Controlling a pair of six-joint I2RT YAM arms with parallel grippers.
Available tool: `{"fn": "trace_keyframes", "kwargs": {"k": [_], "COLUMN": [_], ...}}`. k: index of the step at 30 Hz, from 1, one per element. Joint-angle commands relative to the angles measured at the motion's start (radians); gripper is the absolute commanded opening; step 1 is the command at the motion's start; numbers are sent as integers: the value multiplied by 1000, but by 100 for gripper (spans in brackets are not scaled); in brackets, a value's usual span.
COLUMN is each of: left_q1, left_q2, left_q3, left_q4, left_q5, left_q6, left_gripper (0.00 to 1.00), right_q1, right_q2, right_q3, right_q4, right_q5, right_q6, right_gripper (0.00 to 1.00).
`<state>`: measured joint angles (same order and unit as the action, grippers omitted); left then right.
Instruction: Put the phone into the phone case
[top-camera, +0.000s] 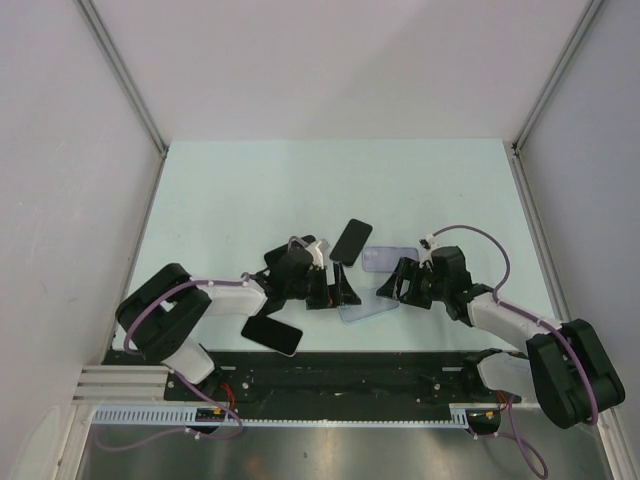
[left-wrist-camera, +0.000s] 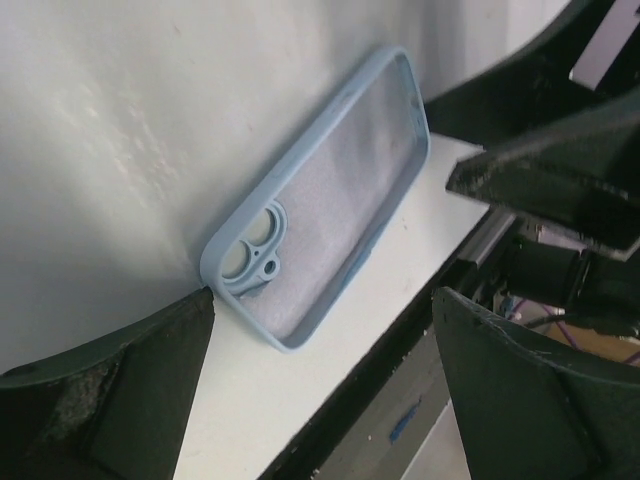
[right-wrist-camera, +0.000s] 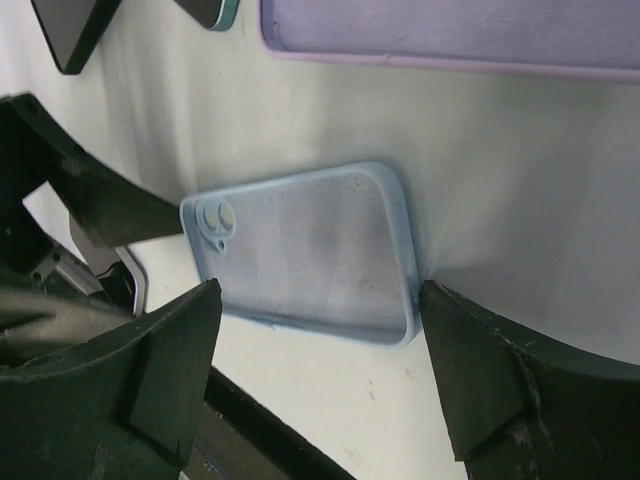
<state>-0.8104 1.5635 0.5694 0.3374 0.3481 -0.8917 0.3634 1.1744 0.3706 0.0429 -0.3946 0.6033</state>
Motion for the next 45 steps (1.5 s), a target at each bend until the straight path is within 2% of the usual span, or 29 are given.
{"fn": "trace_keyframes", "kwargs": {"k": [1,7,13,18,23,27,31,35,40,45], "left_q1": [45,82,117,135,145,145,149,152,154,154], "left_q2": [21,50,75,70,-3,-130,-325,-492,-706,-896], "left_q3": [33,76,102,119,96,86,31,-14,-66,-127], "left_q4": [-55,-63,-78,-98,-162,-282,-357,-429,-589,-722], "left_q5": [-1,18,19,2,-88,-190,-248,-299,-412,-468], "left_q6": [57,82,102,119,158,191,191,186,163,77], "left_gripper": [96,96,96,96,96,96,97,98,100,100], "right_q1": [34,42,60,65,77,83,86,97,175,307], "right_q2": [14,56,223,320,277,171,12,-74,-91,-6], "right_q3": [-25,-12,112,172,172,172,172,172,175,198], "right_q4": [26,120,166,189,120,-1,-119,-178,-176,-103], "right_q5": [-30,-26,-24,-38,-14,65,143,145,141,163], "right_q6": [49,87,78,82,67,32,9,4,29,81], "right_gripper": [85,85,89,89,91,100,100,100,100,100]}}
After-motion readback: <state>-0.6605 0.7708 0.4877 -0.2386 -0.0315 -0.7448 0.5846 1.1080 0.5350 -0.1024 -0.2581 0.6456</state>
